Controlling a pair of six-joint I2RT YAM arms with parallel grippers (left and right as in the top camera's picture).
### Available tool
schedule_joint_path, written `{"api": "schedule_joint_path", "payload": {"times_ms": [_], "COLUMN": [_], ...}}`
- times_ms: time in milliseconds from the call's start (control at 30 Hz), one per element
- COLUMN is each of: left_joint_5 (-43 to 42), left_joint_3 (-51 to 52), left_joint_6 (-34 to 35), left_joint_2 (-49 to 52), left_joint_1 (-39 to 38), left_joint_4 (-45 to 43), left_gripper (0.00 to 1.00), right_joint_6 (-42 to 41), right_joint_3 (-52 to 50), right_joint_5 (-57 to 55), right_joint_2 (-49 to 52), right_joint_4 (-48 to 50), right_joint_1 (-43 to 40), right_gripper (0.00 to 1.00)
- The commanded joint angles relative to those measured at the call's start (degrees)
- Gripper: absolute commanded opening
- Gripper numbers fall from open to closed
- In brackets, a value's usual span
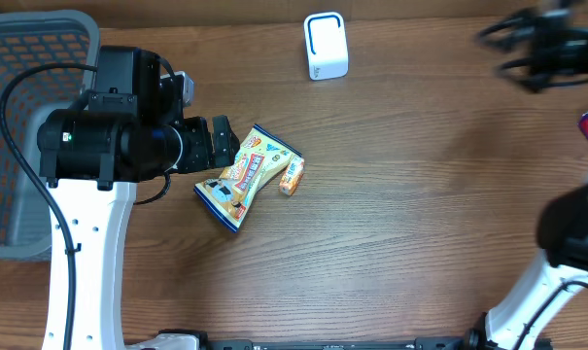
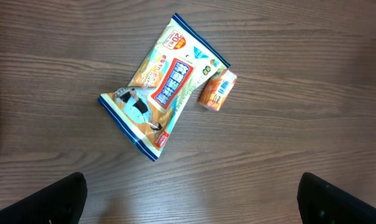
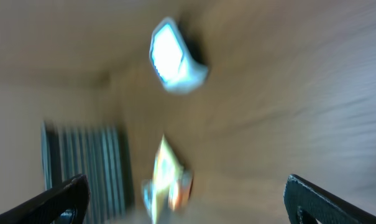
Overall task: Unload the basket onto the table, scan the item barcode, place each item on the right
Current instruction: 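Reach the right gripper to the orange Kleenex pack and grasp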
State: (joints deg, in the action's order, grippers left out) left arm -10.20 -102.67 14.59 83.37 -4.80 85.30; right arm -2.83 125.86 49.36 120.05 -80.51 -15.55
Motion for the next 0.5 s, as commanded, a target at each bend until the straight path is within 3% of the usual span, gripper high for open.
{"api": "schedule_joint_path", "payload": {"times_ms": [0, 200, 300, 467], "left_joint_5": [0.57, 0.57, 0.57, 0.57], "left_joint_3": [-0.11, -0.11, -0.11, -0.11], "left_joint_6": [-0.44, -0.44, -0.44, -0.44], "left_joint_2": [-0.09, -0.09, -0.09, -0.09], "left_joint_1": [-0.11, -0.11, -0.11, -0.11], "left_joint_4": [-0.09, -0.09, -0.09, -0.09], "left_gripper": [1.00, 1.00, 1.00, 1.00], "right_joint_6": [6.93, -0.35, -5.01, -17.51], "right_joint_3": [-4.07, -11.93, -17.03, -23.41], "right_joint_5": [-4.90, -11.72, -14.84, -23.56], "right_joint_2": [0.20, 0.22, 0.24, 0.24], "right_joint_4": [-1.84, 2.54, 7.52, 14.75], "right_joint_1": [12.57, 28.85, 36.46, 44.70], "right_gripper": [1.00, 0.99, 0.86, 0.83]}}
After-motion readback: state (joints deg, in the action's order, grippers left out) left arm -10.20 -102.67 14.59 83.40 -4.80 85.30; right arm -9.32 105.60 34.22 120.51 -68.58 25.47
